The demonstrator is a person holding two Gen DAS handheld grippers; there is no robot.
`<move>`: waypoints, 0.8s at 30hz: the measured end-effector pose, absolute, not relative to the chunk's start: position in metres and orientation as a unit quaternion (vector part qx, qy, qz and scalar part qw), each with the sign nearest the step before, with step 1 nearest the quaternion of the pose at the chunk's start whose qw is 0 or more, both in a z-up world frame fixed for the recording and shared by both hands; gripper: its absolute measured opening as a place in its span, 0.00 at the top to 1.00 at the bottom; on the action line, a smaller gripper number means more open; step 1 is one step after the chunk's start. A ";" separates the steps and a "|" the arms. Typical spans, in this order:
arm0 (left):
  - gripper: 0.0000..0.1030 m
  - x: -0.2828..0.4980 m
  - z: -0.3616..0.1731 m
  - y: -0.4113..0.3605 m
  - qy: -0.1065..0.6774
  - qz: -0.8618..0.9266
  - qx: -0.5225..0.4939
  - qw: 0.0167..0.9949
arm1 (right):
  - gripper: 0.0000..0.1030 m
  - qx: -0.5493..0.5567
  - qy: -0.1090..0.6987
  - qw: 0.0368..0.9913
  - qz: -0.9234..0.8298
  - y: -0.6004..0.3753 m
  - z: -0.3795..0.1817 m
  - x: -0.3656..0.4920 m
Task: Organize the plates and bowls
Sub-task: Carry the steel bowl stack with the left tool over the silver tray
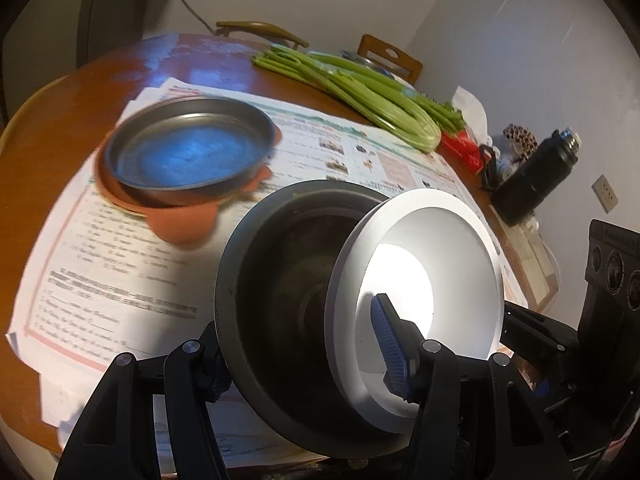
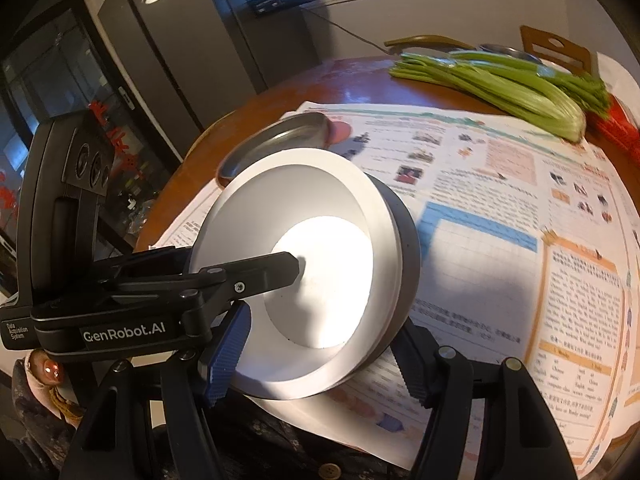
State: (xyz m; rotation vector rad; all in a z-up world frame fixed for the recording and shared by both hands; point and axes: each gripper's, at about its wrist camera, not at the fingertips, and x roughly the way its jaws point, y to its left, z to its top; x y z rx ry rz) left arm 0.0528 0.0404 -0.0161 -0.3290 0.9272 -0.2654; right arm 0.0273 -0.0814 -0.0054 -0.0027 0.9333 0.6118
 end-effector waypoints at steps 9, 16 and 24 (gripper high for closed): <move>0.40 0.054 0.011 0.071 0.413 -0.117 -0.162 0.889 | 0.33 -0.019 0.424 0.853 0.305 -0.053 0.018 0.036; 0.40 0.065 0.044 0.100 0.381 -0.105 -0.153 0.906 | 0.33 -0.028 0.399 0.860 0.316 -0.025 0.048 0.051; 0.40 0.089 0.073 0.133 0.357 -0.101 -0.152 0.916 | 0.33 -0.026 0.377 0.866 0.326 0.003 0.077 0.076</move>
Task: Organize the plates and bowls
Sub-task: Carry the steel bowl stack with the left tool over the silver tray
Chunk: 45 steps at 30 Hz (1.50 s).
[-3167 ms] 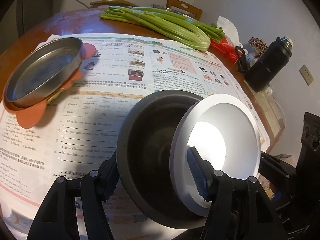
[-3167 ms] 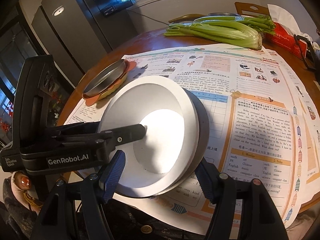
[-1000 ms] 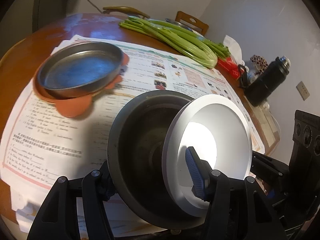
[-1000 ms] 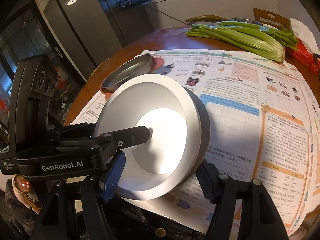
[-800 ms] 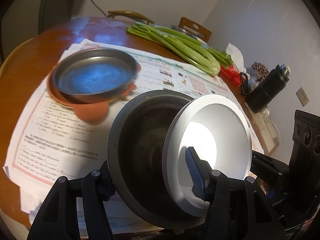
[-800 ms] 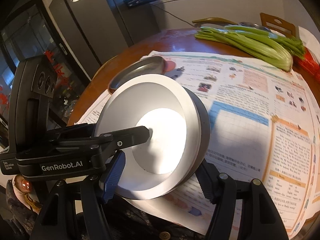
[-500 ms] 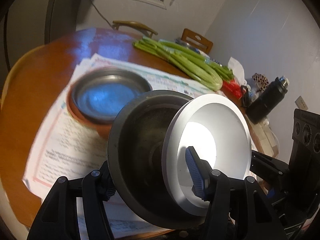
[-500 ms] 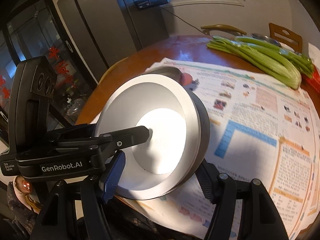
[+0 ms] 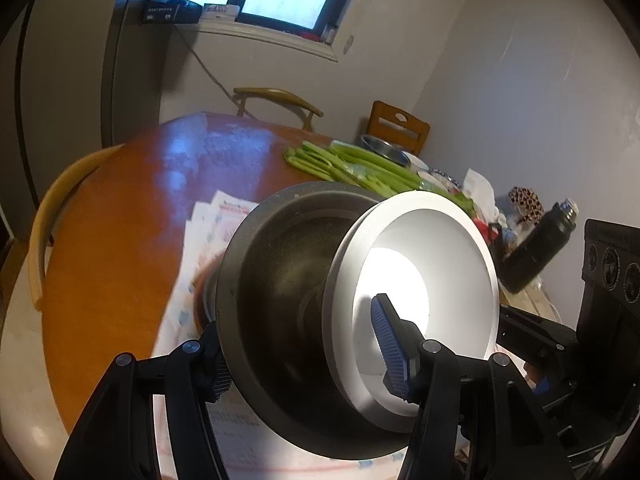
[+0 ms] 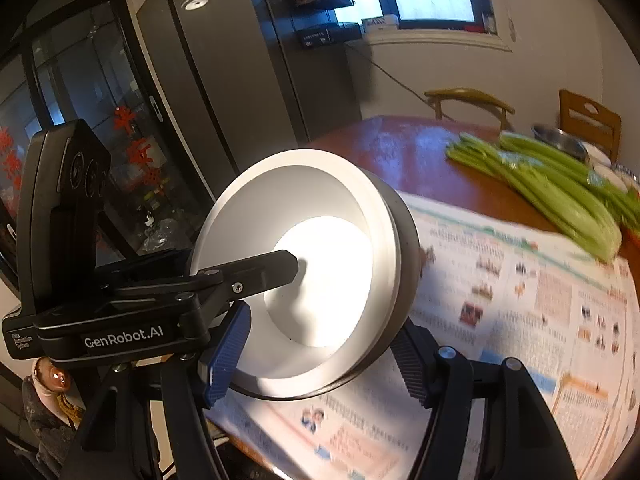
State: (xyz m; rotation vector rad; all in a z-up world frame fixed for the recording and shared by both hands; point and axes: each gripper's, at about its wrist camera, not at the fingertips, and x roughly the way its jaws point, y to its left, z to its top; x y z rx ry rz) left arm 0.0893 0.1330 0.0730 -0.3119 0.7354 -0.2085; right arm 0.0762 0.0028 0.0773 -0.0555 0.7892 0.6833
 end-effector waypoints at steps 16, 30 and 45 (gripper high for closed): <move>0.40 0.153 0.019 0.158 0.416 -0.113 -0.178 0.884 | 0.34 -0.011 0.433 0.848 0.305 0.028 0.034 0.138; 0.40 0.170 -0.005 0.163 0.436 -0.114 -0.189 0.872 | 0.33 -0.013 0.452 0.842 0.295 0.034 0.013 0.150; 0.40 0.170 -0.012 0.165 0.438 -0.112 -0.188 0.872 | 0.35 -0.031 0.438 0.855 0.276 0.035 0.013 0.150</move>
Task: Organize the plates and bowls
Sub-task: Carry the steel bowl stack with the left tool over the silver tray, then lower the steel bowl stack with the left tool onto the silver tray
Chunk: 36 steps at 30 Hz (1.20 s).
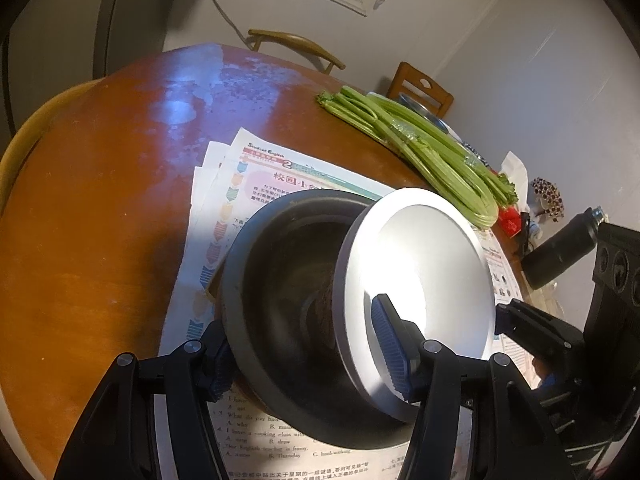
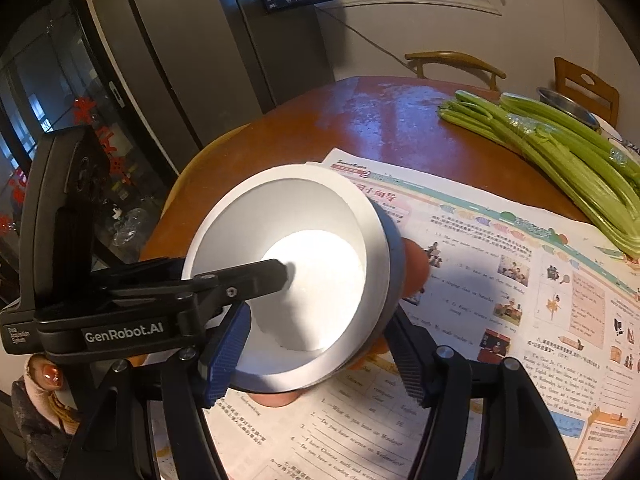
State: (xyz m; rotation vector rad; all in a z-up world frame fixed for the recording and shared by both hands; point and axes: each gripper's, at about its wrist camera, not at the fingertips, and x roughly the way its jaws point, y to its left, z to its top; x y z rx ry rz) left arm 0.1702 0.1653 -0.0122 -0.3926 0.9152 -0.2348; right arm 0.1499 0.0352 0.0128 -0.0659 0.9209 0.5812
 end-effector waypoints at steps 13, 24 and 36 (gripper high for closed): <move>0.39 0.163 -0.011 0.163 0.434 -0.104 -0.172 0.878 | 0.35 -0.043 0.428 0.862 0.267 0.032 0.014 0.147; 0.39 0.157 -0.008 0.167 0.430 -0.097 -0.173 0.881 | 0.35 -0.048 0.427 0.863 0.265 0.033 0.015 0.145; 0.38 0.152 -0.003 0.184 0.431 -0.074 -0.191 0.879 | 0.35 -0.056 0.433 0.860 0.264 0.039 0.018 0.147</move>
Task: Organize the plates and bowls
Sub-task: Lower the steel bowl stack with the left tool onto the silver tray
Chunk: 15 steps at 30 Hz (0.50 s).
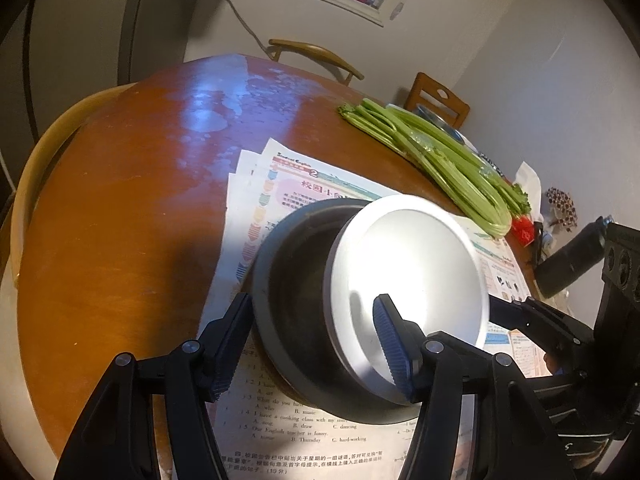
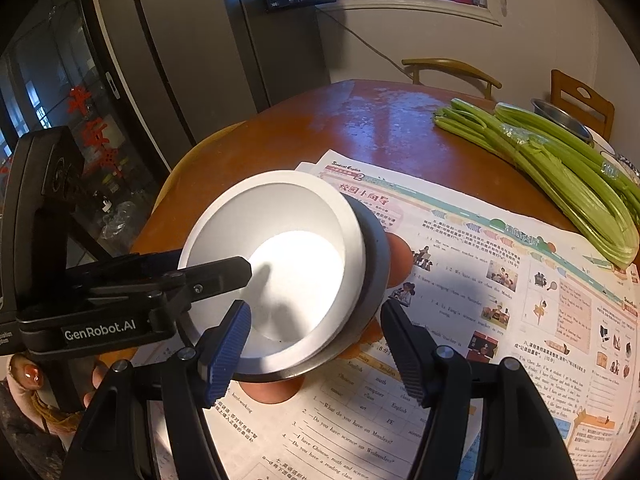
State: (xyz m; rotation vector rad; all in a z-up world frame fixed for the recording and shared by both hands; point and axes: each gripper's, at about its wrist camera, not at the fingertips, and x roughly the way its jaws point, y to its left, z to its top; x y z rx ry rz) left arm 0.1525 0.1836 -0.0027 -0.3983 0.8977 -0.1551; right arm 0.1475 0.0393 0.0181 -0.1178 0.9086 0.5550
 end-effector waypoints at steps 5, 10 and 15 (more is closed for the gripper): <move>0.38 0.152 0.002 0.189 0.433 -0.067 -0.199 0.877 | 0.35 -0.058 0.437 0.859 0.260 0.041 0.023 0.151; 0.38 0.156 0.005 0.193 0.441 -0.062 -0.205 0.872 | 0.35 -0.064 0.440 0.858 0.256 0.043 0.028 0.154; 0.38 0.156 0.006 0.196 0.444 -0.058 -0.218 0.867 | 0.35 -0.063 0.441 0.858 0.256 0.043 0.035 0.158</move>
